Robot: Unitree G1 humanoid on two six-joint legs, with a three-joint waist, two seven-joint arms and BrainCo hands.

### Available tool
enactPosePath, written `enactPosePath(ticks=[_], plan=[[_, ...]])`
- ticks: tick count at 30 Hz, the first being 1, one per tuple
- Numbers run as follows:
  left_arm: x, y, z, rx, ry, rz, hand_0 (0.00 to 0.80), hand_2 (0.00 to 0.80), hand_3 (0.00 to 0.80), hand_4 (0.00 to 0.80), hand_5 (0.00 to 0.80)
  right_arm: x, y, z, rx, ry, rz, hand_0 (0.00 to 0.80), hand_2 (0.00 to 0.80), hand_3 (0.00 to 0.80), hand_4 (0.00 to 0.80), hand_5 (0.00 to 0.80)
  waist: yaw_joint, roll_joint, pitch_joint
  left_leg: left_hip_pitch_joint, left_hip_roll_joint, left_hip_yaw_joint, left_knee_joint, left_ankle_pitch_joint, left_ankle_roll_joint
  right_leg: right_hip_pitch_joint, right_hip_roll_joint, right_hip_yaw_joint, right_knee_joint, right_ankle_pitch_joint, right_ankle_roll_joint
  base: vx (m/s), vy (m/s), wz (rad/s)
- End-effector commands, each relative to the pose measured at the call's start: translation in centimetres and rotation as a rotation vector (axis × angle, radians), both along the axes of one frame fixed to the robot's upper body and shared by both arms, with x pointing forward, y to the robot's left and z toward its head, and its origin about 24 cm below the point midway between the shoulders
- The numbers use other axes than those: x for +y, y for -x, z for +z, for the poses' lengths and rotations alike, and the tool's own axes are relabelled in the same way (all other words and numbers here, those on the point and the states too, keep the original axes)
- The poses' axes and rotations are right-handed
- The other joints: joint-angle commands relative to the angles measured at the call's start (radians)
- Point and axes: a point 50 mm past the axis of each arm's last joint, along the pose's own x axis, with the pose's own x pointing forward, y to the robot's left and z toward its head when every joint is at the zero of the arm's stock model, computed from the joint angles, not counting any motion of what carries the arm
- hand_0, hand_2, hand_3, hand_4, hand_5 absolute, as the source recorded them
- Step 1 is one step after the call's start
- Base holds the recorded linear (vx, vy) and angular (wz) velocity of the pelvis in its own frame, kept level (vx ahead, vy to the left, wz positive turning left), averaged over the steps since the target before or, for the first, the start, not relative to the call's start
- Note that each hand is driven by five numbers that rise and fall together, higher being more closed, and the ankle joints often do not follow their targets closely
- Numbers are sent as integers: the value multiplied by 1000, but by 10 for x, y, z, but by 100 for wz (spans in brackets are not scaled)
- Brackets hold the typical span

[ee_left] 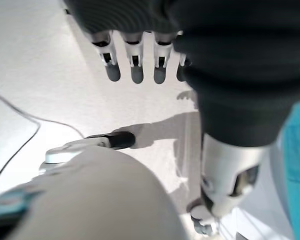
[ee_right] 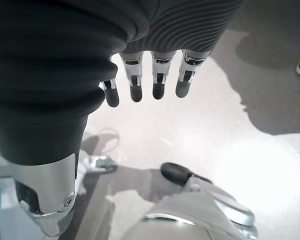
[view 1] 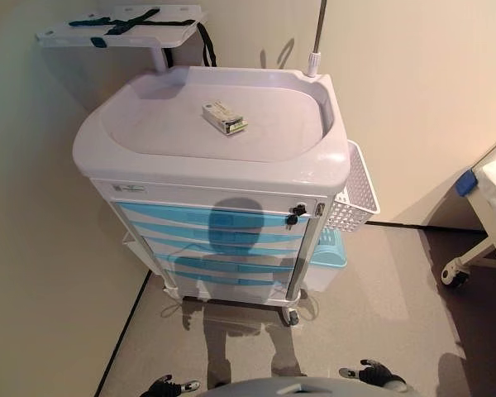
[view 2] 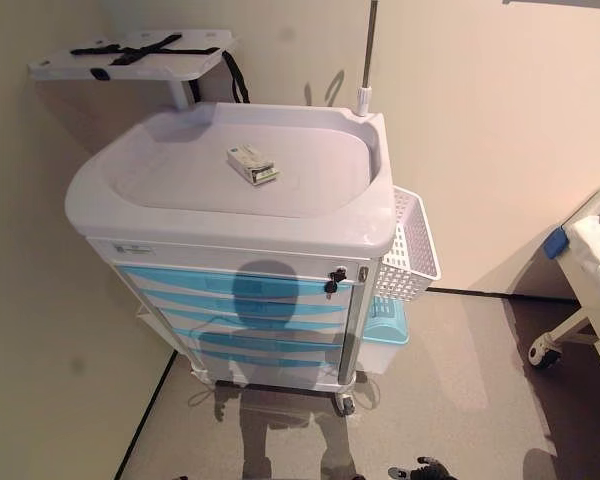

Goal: Open the drawer and pick up the medicine

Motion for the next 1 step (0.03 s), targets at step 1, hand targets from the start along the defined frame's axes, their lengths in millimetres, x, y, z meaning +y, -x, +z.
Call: enactPosePath(ticks=[1], plan=[[6,-25,6,-47,-66,-89,0,0,0,0,0,4,-17,2,-26,-1,18,0,0,0,0,0,12,-42,22,9,-48,43,7,-35,16,6,8,7,18,-51,49,0,0,0]])
